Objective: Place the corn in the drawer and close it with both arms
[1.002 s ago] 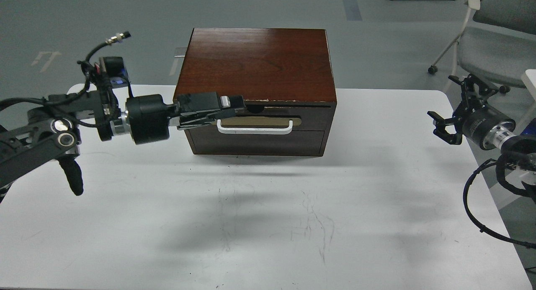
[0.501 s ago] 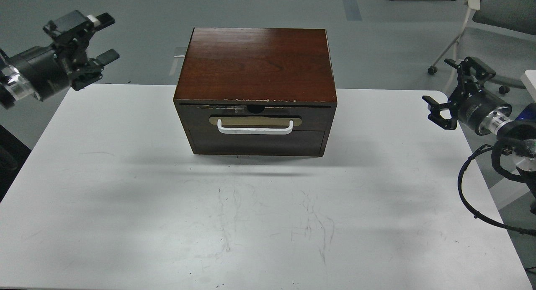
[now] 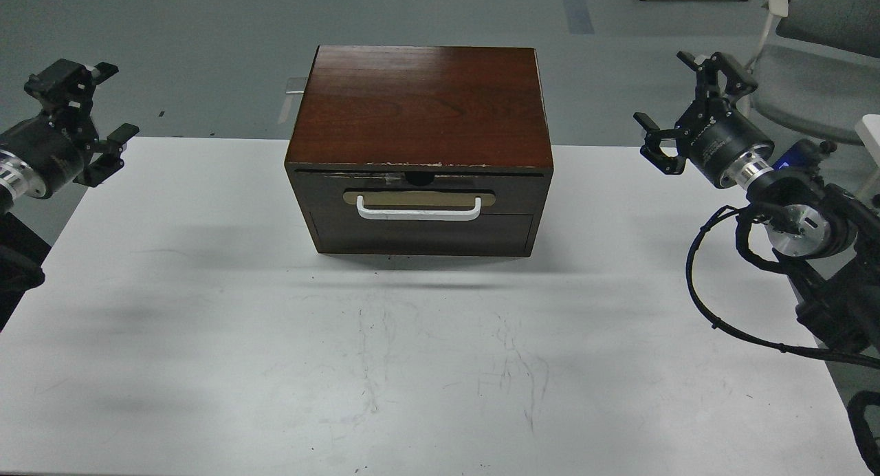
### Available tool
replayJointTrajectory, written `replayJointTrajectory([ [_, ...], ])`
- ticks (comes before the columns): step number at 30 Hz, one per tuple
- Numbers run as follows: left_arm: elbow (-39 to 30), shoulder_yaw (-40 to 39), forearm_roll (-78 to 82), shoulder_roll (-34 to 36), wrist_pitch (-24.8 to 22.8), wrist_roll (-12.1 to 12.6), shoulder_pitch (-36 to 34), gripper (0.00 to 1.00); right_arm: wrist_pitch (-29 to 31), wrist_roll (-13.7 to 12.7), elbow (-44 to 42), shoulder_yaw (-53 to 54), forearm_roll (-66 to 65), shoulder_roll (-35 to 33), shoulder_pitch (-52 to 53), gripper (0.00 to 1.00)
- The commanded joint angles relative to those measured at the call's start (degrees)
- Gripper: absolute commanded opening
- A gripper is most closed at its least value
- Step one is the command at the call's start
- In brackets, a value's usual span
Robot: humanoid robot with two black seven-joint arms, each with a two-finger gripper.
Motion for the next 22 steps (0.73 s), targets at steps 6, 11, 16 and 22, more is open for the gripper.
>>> replayJointTrajectory([
  [6,-0.5,-0.1,-2.7,0.3,0.0,0.8,0.7,0.98,-5.0,0.0,-0.1,-5.2,0.0,1.7,2.9,1.00],
  [11,-4.5,-0.1,-2.7,1.4,0.0,0.9,0.7,0.98,-4.8,0.1,0.4,-5.4,0.2,1.2,2.4,1.00],
  [16,-7.6,0.0,-3.4,2.9,0.0,0.8,1.7,0.98,-4.8,0.0,0.4,-5.6,0.2,1.3,3.0,1.00],
  [22,-7.4,-0.1,-3.8,3.2,0.0,0.7,3.1,0.98,-4.8,0.0,0.4,-5.7,0.2,1.8,3.0,1.00],
])
